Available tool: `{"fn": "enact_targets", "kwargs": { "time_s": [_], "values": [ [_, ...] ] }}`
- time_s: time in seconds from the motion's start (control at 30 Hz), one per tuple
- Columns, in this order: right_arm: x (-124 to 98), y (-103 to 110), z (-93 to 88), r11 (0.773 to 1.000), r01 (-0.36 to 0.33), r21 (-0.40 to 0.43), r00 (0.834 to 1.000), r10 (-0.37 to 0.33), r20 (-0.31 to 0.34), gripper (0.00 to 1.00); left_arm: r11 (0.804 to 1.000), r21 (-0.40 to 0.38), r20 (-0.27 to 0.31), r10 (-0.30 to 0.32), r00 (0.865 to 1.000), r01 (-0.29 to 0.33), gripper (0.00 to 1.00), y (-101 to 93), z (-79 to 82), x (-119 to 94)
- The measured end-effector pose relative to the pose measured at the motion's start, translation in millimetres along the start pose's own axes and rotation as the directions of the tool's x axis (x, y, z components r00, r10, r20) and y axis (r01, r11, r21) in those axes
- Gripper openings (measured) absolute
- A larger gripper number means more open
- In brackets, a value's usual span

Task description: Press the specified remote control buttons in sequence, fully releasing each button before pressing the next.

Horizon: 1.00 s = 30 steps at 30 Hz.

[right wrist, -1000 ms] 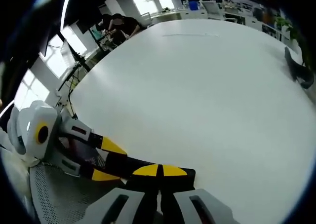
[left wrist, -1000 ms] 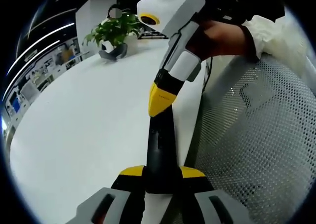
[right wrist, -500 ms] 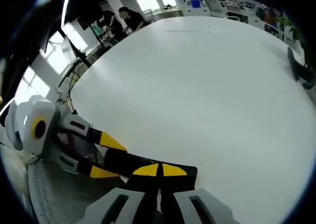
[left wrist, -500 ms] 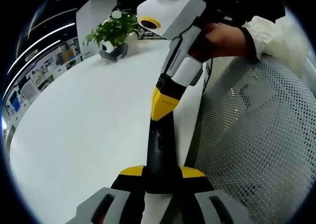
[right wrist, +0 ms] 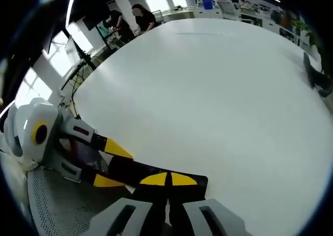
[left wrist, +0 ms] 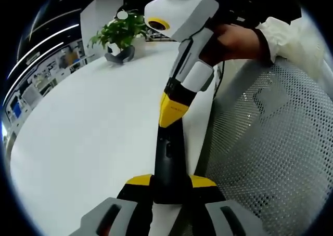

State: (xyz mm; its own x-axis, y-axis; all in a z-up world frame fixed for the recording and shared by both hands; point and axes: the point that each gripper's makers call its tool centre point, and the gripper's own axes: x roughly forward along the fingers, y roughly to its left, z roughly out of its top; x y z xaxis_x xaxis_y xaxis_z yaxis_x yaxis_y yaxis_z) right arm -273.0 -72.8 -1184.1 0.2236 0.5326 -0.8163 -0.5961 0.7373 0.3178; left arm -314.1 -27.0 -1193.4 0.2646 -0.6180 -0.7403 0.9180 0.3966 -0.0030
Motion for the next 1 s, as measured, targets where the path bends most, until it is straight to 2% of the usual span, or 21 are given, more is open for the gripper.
{"fn": "enact_targets", "kwargs": {
  "time_s": [0.43, 0.63, 1.0],
  "values": [
    [0.0, 0.0, -0.2, 1.0, 0.004, -0.009, 1.0, -0.004, 0.003, 0.0, 1.0, 0.001, -0.002, 0.001, 1.0, -0.001, 0.25, -0.1, 0.2, 0.1],
    [1.1, 0.5, -0.3, 0.998, 0.017, -0.064, 1.0, -0.017, 0.003, 0.0, 1.0, 0.001, -0.002, 0.001, 1.0, -0.001, 0.24, 0.1, 0.4, 0.4],
    [1.0, -2.2, 0.7, 1.0, 0.01, -0.018, 1.0, -0.01, 0.01, 0.0, 1.0, 0.001, -0.002, 0.001, 1.0, -0.001, 0.24, 0.7, 0.4, 1.2]
  ]
}}
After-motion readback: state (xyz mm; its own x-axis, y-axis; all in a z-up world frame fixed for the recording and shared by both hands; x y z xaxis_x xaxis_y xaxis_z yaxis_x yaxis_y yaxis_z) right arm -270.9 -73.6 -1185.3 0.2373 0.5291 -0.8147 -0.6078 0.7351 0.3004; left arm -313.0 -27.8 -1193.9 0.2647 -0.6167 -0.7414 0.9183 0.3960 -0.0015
